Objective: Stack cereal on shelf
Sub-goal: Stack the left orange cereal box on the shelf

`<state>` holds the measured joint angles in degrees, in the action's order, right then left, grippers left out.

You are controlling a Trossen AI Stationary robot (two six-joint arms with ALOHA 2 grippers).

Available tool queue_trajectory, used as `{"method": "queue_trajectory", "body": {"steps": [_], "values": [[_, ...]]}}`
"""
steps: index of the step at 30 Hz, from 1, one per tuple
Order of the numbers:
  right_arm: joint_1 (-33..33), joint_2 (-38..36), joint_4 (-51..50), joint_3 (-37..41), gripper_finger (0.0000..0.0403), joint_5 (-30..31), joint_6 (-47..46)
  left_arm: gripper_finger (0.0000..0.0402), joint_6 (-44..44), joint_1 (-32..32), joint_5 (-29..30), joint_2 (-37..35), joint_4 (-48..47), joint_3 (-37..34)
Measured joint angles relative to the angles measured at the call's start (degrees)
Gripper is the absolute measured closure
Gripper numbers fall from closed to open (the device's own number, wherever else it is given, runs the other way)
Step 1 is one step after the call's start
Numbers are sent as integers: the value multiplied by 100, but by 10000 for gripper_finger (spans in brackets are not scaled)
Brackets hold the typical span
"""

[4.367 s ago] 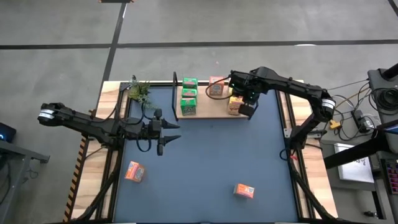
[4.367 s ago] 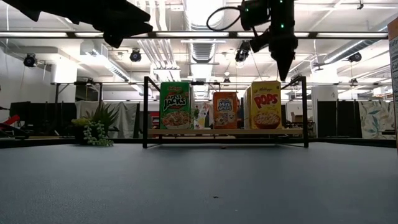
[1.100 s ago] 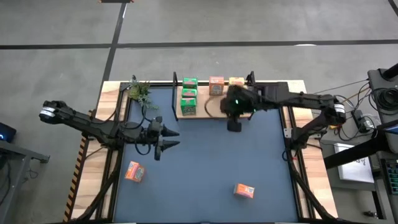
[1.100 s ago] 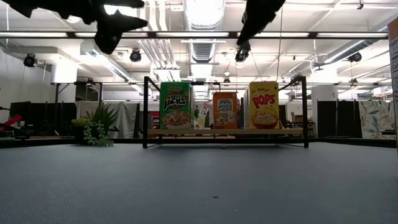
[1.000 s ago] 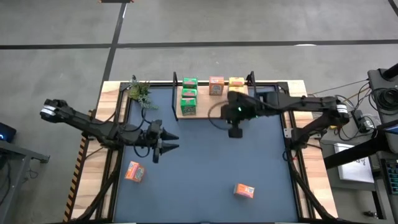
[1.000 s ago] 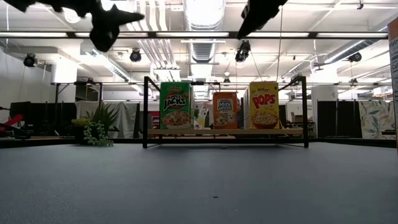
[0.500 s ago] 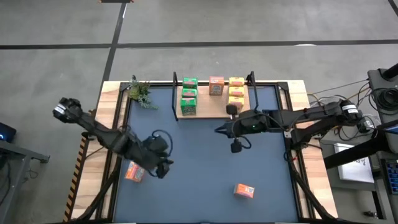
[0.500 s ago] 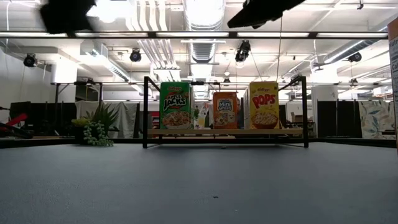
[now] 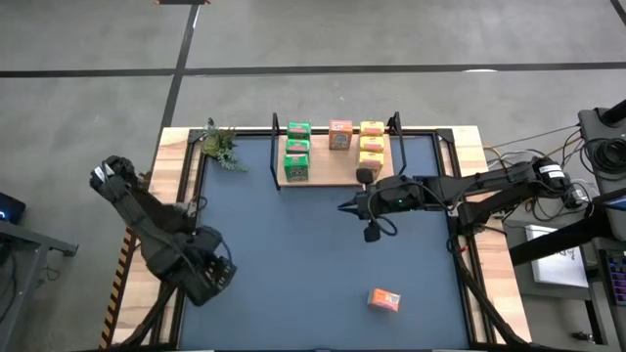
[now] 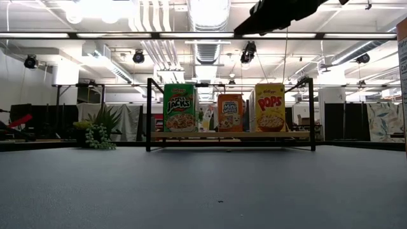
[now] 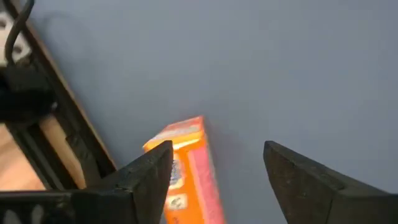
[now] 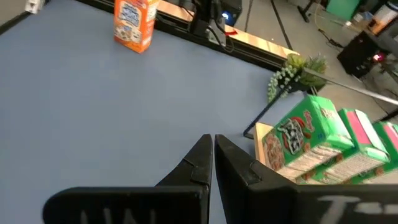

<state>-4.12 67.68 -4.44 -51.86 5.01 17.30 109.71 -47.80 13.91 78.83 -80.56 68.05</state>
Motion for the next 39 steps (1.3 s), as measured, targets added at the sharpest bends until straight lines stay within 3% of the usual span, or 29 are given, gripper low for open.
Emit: {"method": "queue_trajectory", "body": {"steps": [6,14,30,39], "values": [[0,-2,56,0,394,-105,77,133,772,-461,-1,-22,-26,-276],[0,0,54,0,394,-108,127,136,1111,-742,-73,-20,218,-619],[0,0,53,0,394,-110,28,235,1086,-757,-105,-16,514,-883],[0,-15,-27,0,394,-97,63,257,865,-707,-3,-16,549,-690]]}}
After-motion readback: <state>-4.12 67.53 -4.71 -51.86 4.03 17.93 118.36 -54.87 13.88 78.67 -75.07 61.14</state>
